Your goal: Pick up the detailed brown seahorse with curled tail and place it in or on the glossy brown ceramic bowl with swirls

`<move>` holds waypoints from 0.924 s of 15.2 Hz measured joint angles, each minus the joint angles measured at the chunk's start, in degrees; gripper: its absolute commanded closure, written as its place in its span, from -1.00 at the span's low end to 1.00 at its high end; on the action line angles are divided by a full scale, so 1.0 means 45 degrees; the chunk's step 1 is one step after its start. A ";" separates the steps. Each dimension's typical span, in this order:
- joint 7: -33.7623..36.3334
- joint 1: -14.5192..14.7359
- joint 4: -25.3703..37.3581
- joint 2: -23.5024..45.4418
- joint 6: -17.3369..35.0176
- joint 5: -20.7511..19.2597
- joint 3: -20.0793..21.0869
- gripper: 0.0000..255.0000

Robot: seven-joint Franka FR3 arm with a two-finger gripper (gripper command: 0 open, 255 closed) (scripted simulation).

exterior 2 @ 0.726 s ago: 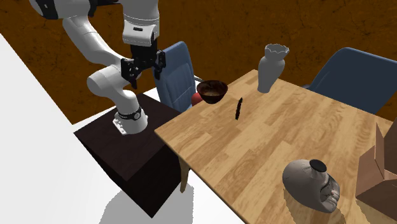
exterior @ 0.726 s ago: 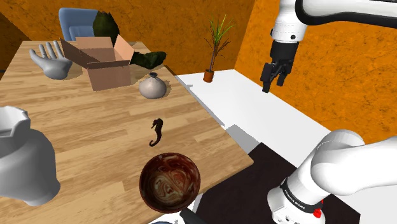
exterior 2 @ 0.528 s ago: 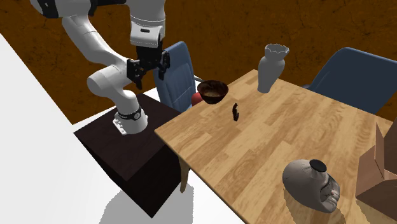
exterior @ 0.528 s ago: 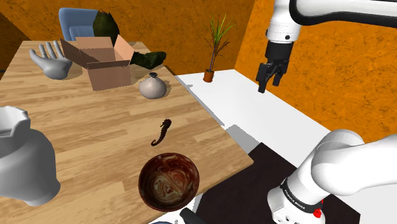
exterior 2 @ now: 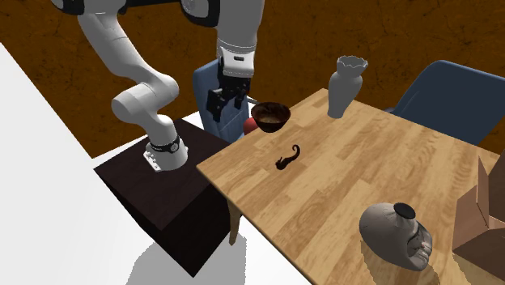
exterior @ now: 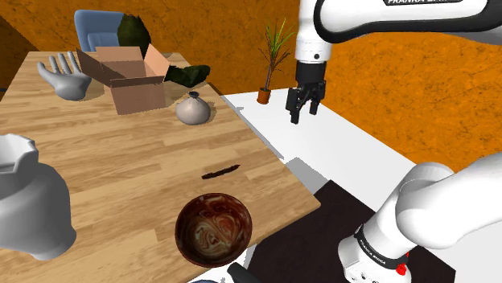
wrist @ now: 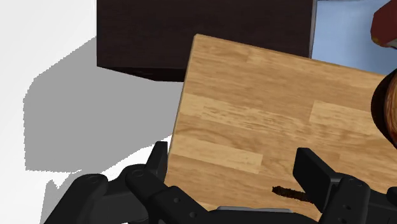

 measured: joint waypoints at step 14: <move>0.1209 0.1293 0.4132 0.6073 0.1347 0.0746 0.1633 -1.00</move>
